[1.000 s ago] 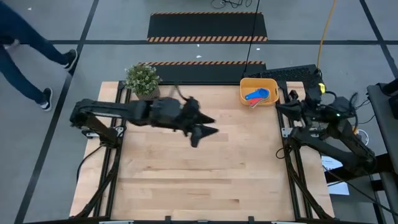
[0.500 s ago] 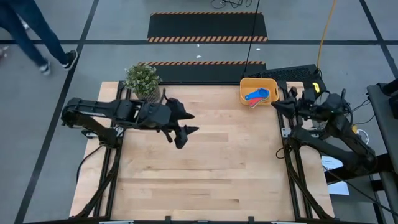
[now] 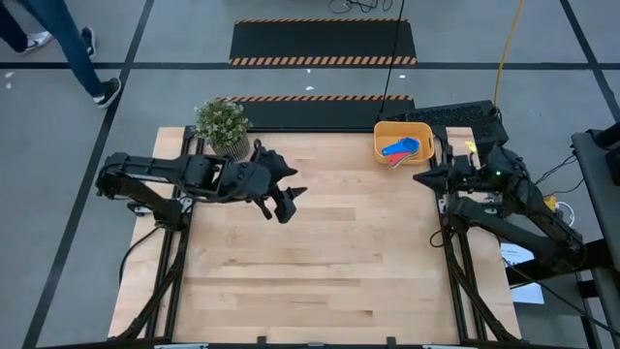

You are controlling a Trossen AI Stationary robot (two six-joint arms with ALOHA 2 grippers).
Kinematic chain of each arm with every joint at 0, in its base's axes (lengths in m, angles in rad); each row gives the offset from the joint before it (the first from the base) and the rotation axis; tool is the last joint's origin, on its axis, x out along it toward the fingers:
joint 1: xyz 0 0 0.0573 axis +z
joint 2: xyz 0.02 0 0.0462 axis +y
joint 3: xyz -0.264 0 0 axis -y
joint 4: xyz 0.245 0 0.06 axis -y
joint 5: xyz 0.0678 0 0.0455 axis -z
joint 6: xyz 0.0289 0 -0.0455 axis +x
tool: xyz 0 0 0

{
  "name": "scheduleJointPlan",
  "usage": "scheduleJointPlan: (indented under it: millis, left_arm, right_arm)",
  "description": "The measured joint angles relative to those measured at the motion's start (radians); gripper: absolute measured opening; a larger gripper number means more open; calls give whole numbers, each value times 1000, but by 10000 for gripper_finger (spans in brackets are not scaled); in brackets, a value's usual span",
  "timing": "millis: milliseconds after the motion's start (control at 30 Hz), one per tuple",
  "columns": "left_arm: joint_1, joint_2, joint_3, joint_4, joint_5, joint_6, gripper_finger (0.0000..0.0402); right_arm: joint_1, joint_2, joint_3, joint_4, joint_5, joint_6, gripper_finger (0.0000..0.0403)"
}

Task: Nest measuring cups in basket
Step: Return to Home Position

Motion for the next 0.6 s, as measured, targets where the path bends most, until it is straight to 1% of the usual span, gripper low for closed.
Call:
scheduleJointPlan:
  millis: [67,133,233,333,533,567,600]
  left_arm:
    - [3,4,-18,7,-13,7,248]
    - [6,7,-55,40,-17,65,247]
    - [7,10,-121,184,-14,178,226]
    - [5,8,-180,309,9,253,177]
    - [5,8,-327,437,55,330,43]
    - [6,8,-354,457,75,342,23]
    - [9,7,-378,475,92,348,12]
  right_arm:
    - [0,-8,-32,35,-20,-8,0]
    - [0,-12,-59,86,-22,-2,0]
    - [0,-13,-99,171,-33,-1,0]
    - [0,-12,-143,240,-39,1,0]
    - [0,-12,-240,336,-17,68,0]
    - [0,-12,-253,350,-16,69,0]
    - [0,-11,-265,361,-14,67,0]
